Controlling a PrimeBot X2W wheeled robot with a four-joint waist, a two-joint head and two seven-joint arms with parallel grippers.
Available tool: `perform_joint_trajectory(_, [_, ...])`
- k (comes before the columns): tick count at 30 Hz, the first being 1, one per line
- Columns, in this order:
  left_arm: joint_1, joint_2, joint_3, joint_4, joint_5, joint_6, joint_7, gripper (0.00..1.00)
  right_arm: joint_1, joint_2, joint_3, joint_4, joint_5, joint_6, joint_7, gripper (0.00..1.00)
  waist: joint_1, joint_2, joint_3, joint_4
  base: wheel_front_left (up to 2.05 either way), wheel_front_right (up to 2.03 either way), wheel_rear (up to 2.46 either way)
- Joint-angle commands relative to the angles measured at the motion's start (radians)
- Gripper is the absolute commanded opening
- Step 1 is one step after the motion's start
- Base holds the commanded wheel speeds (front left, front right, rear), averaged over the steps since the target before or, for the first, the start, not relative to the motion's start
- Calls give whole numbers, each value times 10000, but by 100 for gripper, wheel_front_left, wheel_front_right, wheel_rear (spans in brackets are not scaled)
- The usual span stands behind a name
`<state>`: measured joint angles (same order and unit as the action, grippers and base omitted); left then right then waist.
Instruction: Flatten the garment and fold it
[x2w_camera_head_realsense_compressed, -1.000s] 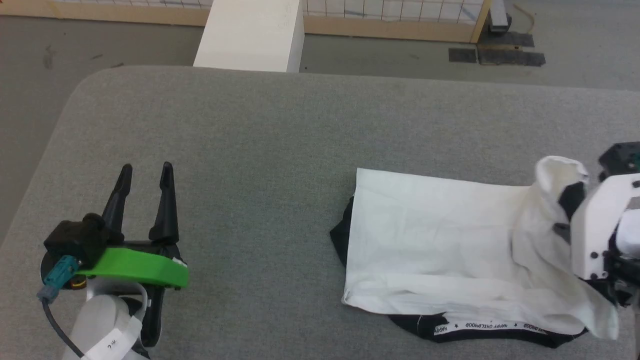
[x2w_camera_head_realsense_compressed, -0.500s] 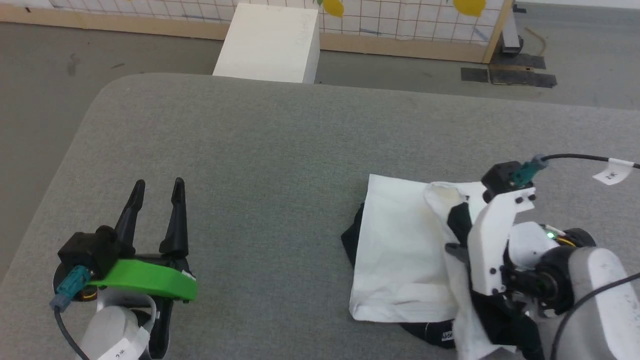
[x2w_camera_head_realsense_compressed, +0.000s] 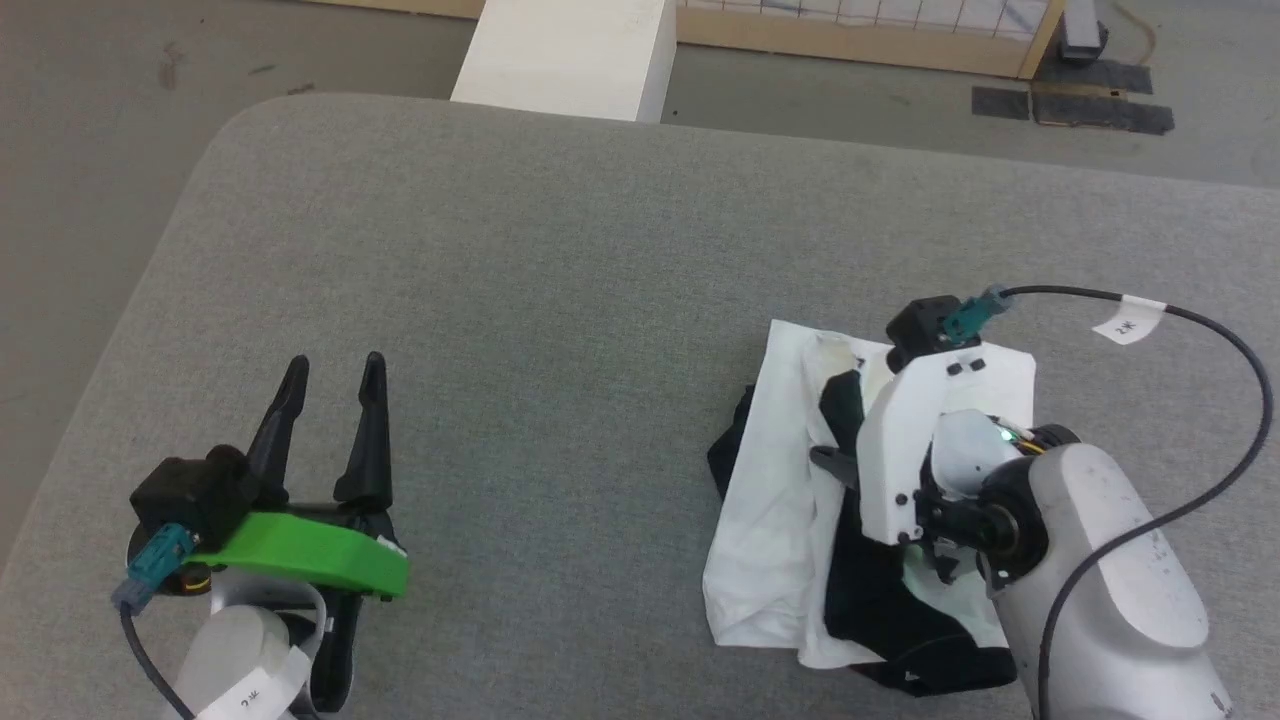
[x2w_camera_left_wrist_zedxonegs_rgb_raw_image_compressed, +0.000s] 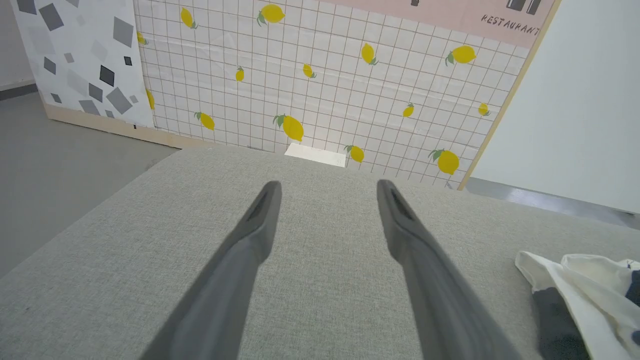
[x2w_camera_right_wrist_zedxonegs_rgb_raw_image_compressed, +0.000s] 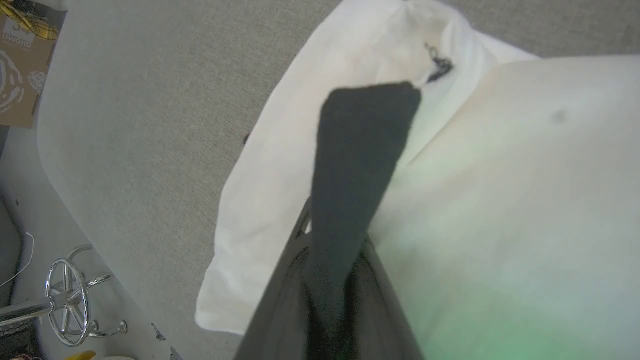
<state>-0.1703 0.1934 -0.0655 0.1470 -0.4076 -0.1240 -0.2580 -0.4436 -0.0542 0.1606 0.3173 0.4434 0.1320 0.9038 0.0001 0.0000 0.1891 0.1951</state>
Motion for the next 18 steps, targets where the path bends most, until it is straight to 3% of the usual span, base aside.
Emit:
perform_joint_trajectory(1, [-171, -27, -45, 20, -65, -67, -38, 100, -245, 36, 147, 240, 130, -13, -240, 0, -1, 0, 148, 130, 0, 0, 0])
perform_joint_trajectory(5, [-262, -13, -147, 88, -144, -67, -38, 100, -530, 37, 464, 991, 209, -13, -778, 0, -1, 0, 227, 214, 0, 0, 0])
perform_joint_trajectory(6, [-273, 0, -173, 120, -179, -67, -38, 100, -684, 38, 686, 1241, 244, -13, -1097, 100, -1, 0, 235, 221, 0, 0, 0])
perform_joint_trajectory(13, [-186, 36, -211, 237, -195, -67, -38, 100, -1077, 38, 1661, 1227, 1138, -13, -1855, 100, -1, 0, -37, -11, 0, 0, 0])
perform_joint_trajectory(18, [-65, 78, -210, 290, -140, -67, -38, 100, -1219, 39, 2310, 567, 1248, -13, -2075, 100, -1, 0, -463, -401, 0, 0, 0])
